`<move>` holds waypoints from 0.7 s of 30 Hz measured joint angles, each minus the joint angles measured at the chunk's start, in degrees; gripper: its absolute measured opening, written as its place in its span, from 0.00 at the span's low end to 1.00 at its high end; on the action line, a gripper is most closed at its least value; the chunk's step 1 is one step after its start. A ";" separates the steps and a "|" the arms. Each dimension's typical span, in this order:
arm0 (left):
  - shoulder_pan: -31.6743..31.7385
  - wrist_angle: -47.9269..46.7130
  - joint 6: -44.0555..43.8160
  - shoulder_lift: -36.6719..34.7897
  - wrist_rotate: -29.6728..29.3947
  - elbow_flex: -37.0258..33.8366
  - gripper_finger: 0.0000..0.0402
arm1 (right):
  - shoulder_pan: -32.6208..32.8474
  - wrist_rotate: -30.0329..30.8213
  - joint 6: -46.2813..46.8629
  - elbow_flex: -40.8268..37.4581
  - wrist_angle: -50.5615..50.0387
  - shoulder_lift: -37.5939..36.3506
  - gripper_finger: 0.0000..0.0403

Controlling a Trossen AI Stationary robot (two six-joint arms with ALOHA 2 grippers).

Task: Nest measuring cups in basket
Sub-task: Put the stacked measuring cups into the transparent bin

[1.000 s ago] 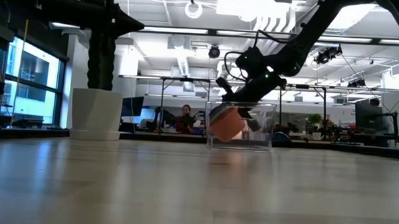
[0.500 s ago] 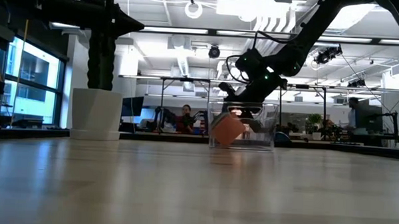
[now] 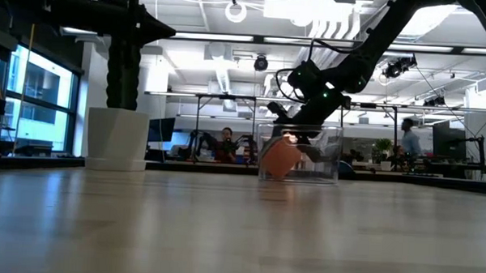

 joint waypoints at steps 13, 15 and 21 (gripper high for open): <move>0.00 -0.02 0.52 0.00 0.49 0.00 0.00 | -0.55 0.45 -1.21 0.00 -1.22 -0.59 0.36; 0.00 -0.02 0.51 0.00 0.51 0.00 0.00 | -0.55 0.42 -1.70 0.00 -1.62 -0.59 0.36; 0.00 -0.02 0.50 -0.01 0.64 0.00 0.00 | -0.51 1.47 -6.48 0.00 -2.73 -0.59 0.36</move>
